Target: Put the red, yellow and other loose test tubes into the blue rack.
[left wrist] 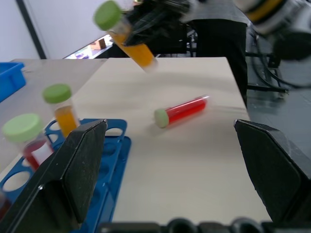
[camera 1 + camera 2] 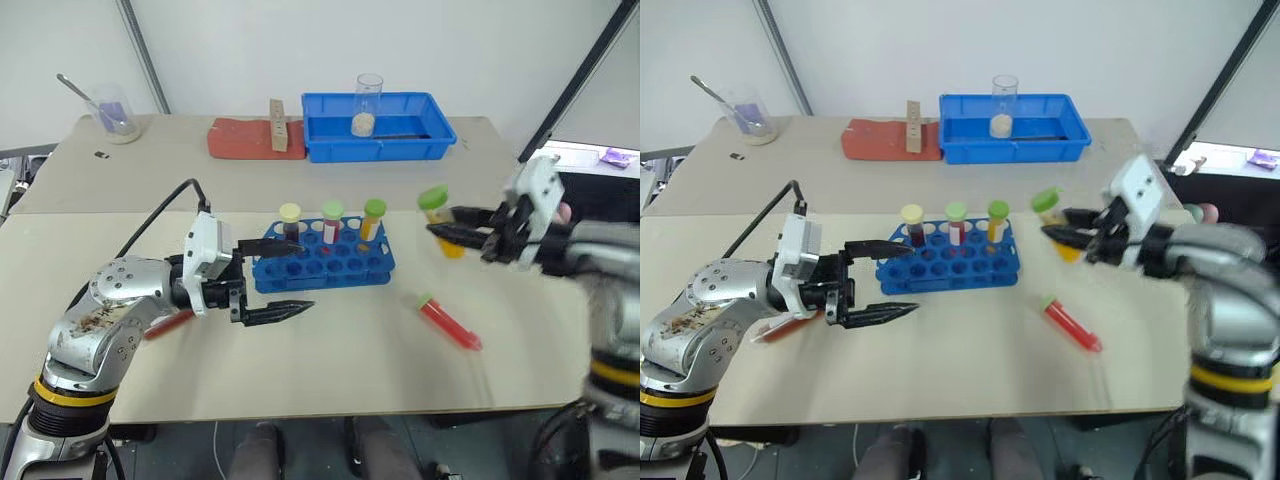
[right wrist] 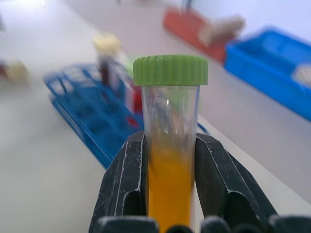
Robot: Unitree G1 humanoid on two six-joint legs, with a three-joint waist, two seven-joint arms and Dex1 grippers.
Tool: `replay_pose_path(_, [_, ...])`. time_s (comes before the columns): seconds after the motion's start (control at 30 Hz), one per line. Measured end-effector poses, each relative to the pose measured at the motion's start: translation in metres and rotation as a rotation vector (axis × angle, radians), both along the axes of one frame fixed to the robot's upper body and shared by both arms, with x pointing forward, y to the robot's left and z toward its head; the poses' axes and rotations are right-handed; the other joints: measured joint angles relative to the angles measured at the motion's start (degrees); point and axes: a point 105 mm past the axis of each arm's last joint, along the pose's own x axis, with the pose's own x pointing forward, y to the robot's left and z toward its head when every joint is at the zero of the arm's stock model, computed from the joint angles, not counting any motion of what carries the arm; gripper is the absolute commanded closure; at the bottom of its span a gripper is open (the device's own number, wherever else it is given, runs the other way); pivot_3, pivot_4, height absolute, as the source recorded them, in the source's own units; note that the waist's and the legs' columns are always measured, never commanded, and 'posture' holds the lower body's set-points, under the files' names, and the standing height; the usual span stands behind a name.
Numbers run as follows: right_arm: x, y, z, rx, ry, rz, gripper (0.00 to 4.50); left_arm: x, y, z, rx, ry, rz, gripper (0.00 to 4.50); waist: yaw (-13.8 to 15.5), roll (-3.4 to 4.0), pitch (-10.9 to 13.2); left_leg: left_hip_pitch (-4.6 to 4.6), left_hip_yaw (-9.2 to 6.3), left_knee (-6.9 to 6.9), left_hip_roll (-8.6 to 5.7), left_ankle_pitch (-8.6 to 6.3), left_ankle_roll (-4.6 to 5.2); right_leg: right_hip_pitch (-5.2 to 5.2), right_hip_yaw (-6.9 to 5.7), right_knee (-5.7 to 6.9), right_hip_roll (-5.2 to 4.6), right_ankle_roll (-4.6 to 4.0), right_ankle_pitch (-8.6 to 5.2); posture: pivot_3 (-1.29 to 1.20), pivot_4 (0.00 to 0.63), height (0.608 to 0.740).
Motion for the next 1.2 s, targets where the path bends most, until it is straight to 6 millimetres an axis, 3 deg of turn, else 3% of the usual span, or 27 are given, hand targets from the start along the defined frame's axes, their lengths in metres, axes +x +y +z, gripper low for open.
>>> replay_pose_path(0.23, [0.007, 0.046, -0.003, 0.249, -0.16, -0.057, 3.55, 0.006, 0.007, -0.004, -0.007, 0.012, 0.021, 0.0, -0.04, -0.01, -0.01, -0.09, 0.02, 0.15, 0.03, 0.0, 0.0, 0.0, -0.02, -0.04, 0.0, -0.02, 0.02, 0.0, 0.15, 0.74])
replay_pose_path(0.5, [0.032, 0.042, -0.032, 0.275, -0.17, -0.154, 3.55, 0.004, 0.009, -0.01, 0.022, 0.006, 0.017, 0.0, 0.07, -0.02, -0.01, -0.14, 0.01, 0.13, 0.02, -0.01, 0.0, 0.0, -0.03, -0.12, -0.03, -0.18, 0.11, 0.0, 0.15, 0.74])
replay_pose_path(0.73, [0.04, 0.041, -0.047, 0.275, -0.161, -0.181, 3.55, 0.001, 0.007, -0.011, 0.023, 0.004, 0.015, 0.0, 0.0, -0.02, -0.01, -0.1, 0.0, 0.11, 0.04, -0.01, 0.0, 0.0, -0.03, -0.1, -0.01, -0.11, 0.06, 0.0, 0.15, 0.74])
replay_pose_path(1.2, [0.047, 0.046, -0.055, 0.316, -0.201, -0.253, 3.55, 0.001, 0.003, -0.009, -0.002, 0.001, 0.028, 0.0, -0.07, -0.02, -0.01, -0.1, -0.01, 0.1, 0.04, -0.01, 0.0, 0.01, -0.03, -0.1, -0.01, -0.11, 0.06, 0.0, 0.15, 0.74])
